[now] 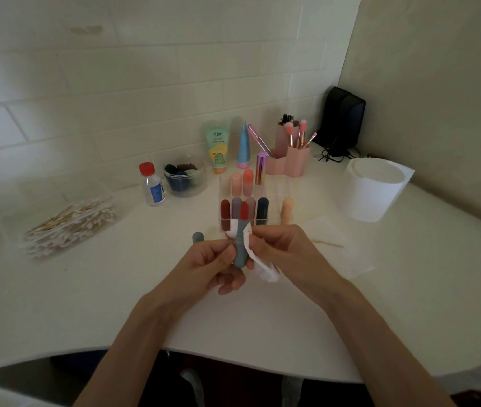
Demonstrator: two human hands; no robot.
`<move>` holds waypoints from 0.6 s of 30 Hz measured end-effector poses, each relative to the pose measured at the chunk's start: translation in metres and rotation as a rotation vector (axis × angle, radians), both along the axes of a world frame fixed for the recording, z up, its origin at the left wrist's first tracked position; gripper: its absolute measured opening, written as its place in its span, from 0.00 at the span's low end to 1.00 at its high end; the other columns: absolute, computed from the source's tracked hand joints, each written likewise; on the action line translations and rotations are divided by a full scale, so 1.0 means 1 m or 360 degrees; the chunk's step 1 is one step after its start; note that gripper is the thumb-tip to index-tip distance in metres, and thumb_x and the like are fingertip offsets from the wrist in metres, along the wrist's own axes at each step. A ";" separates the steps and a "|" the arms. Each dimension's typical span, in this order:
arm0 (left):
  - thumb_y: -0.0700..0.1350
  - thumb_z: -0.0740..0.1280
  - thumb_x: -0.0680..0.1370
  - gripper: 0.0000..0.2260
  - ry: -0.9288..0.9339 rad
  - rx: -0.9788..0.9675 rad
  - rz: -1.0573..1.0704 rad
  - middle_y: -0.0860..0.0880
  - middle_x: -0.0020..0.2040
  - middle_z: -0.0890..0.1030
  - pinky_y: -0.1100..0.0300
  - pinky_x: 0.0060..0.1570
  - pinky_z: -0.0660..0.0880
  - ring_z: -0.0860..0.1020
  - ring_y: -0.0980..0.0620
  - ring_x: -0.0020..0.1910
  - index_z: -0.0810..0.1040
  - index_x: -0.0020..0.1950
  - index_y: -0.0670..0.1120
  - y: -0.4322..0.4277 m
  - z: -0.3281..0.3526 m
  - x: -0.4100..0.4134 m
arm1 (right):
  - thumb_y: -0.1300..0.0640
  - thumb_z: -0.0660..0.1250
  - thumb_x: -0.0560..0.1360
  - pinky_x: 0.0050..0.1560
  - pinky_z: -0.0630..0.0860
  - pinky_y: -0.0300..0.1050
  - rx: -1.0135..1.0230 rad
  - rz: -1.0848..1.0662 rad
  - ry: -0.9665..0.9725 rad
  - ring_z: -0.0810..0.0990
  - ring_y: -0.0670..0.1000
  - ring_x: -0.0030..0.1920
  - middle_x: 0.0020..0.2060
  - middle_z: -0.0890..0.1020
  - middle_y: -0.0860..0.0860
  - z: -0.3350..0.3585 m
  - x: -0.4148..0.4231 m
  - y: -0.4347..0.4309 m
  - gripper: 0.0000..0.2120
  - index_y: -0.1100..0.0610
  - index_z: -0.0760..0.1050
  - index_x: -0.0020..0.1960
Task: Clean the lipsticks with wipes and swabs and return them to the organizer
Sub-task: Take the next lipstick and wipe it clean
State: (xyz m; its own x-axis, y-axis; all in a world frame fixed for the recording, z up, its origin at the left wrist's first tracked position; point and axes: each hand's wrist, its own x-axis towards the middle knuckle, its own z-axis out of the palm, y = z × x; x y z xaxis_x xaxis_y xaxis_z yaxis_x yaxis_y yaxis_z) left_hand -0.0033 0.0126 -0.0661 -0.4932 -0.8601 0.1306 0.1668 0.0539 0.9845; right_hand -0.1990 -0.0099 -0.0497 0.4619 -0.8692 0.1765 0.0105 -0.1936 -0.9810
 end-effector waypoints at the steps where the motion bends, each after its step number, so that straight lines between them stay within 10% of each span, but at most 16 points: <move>1: 0.43 0.54 0.81 0.14 -0.0010 0.0020 0.0007 0.51 0.37 0.83 0.67 0.29 0.71 0.76 0.57 0.29 0.76 0.54 0.37 0.000 -0.001 0.000 | 0.58 0.64 0.81 0.46 0.75 0.34 0.0026 0.0043 0.0007 0.81 0.43 0.41 0.38 0.84 0.43 0.001 0.000 0.001 0.08 0.55 0.82 0.50; 10: 0.42 0.65 0.78 0.10 -0.0083 -0.0028 0.0315 0.44 0.40 0.85 0.60 0.36 0.79 0.81 0.48 0.33 0.84 0.51 0.39 -0.002 -0.004 0.003 | 0.51 0.66 0.82 0.58 0.82 0.61 -0.0041 -0.0093 0.0059 0.85 0.58 0.49 0.49 0.87 0.55 -0.007 0.008 0.001 0.15 0.59 0.83 0.62; 18: 0.46 0.64 0.79 0.14 -0.0087 0.0075 0.0312 0.42 0.45 0.85 0.60 0.34 0.77 0.80 0.48 0.33 0.81 0.56 0.38 -0.002 -0.004 -0.003 | 0.49 0.67 0.79 0.58 0.82 0.50 0.0002 -0.0204 0.0005 0.86 0.55 0.51 0.50 0.87 0.54 -0.005 0.013 0.003 0.18 0.61 0.83 0.61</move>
